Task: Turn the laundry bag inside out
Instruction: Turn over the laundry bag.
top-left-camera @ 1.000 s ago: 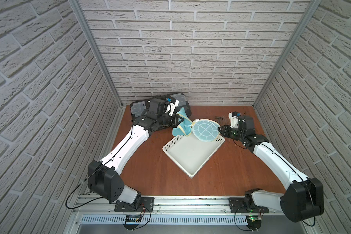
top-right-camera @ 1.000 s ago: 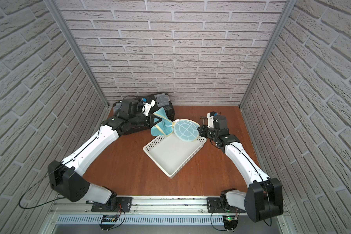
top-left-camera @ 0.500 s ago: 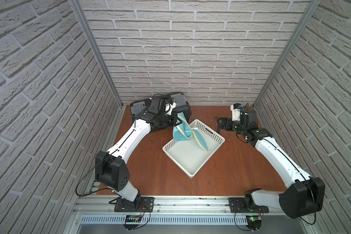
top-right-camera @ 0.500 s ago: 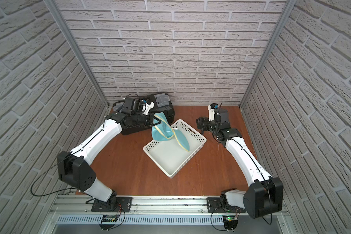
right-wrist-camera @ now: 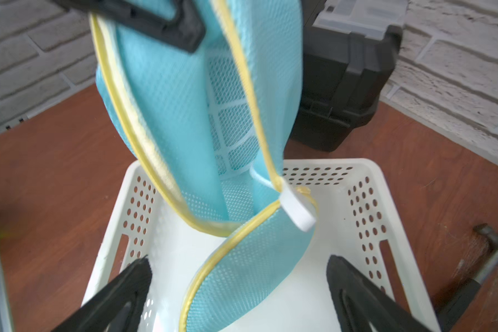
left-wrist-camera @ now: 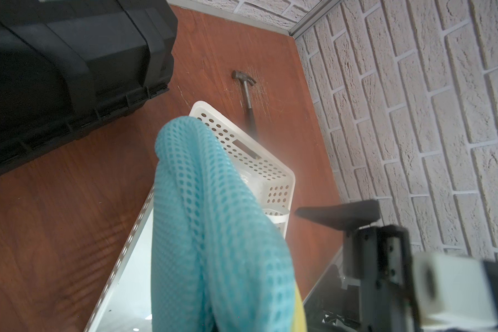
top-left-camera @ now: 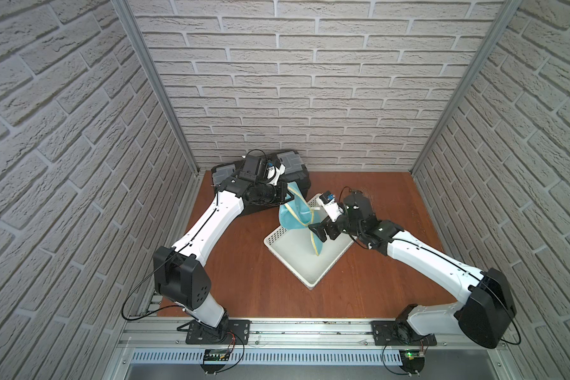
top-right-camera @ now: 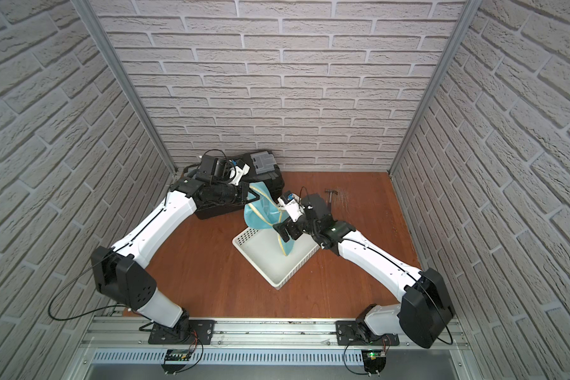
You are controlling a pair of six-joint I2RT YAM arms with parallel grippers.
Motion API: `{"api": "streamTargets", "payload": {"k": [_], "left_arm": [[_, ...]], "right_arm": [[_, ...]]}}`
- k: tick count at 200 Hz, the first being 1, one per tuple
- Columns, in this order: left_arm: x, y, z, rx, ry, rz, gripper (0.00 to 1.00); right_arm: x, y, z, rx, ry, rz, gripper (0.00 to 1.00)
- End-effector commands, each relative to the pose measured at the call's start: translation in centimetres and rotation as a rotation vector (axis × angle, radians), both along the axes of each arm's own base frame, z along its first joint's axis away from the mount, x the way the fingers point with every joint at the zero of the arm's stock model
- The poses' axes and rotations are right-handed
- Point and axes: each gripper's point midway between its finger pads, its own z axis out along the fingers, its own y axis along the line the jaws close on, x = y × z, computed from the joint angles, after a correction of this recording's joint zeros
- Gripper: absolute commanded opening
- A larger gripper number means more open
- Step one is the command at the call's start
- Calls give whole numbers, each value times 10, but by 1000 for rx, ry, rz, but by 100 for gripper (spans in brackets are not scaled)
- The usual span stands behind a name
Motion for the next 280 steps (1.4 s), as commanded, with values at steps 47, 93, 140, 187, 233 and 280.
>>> {"api": "streamTargets", "payload": {"k": [47,93,140,187,233,280], "left_arm": [[5,3,16,9,-56,18,0],[5,4,16,10,-56,22,0],[4,6,15,18,-58,24,0],[3,16,7,96,-96,-11,0],[-7,13,10,177,-210,-209,0],[1,38,2,407,-410,-244,0]], "right_arm": [[-21,1,-38,-138,-248,-276,99],[-17,-12,-74,-269,-281,-353,100],[19,-9,-71,-265,-293,-373,50],[6,-2,-36,25,-67,-83,3],[-45,-16,9,292,229,222,3],[-72,-26,43,467,480,375,3]]}}
